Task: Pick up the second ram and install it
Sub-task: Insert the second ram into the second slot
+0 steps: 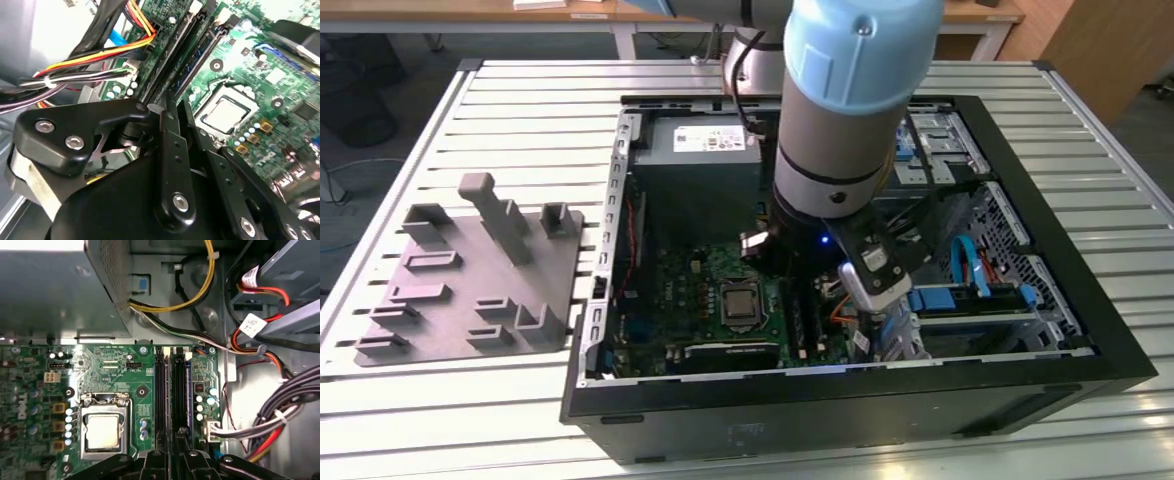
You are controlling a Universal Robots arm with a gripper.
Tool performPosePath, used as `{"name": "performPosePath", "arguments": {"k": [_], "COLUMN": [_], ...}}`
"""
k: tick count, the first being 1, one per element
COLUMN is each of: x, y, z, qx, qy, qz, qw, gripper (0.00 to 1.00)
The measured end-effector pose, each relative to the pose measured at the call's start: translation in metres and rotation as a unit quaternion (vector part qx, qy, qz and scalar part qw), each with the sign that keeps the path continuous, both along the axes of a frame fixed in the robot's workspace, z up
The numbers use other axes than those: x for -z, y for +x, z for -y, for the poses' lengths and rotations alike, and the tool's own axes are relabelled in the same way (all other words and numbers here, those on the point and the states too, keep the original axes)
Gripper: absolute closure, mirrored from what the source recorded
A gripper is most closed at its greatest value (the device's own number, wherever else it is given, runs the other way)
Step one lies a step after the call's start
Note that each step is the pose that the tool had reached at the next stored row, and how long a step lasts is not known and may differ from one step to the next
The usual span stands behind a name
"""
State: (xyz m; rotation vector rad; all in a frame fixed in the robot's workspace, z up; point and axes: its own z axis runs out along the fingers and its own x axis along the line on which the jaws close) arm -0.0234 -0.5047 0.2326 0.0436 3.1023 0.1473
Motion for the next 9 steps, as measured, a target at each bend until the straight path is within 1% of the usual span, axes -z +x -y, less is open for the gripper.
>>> {"name": "performPosePath", "arguments": {"k": [1,3,4,5,6,7,8,9], "x": [-0.0014,-0.0017,-0.0017,-0.0017,-0.0017,-0.0017,-0.0017,-0.0017], "y": [0.000,0.000,0.000,0.000,0.000,0.000,0.000,0.000], "z": [-0.0010,-0.0035,-0.0048,-0.0064,-0.0085,-0.0114,-0.0143,-0.0159], "qx": [0.000,0.000,0.000,0.000,0.000,0.000,0.000,0.000], "qy": [-0.0054,-0.0229,-0.0319,-0.0409,-0.0507,-0.0566,-0.0579,-0.0579], "qz": [0.0000,-0.0001,-0.0001,0.0000,0.0000,-0.0002,-0.0006,-0.0007], "qw": [1.0000,0.9997,0.9995,0.9992,0.9987,0.9984,0.9983,0.9983], "gripper": [0.79,0.80,0.87,0.90,0.90,0.90,0.90,0.90]}}
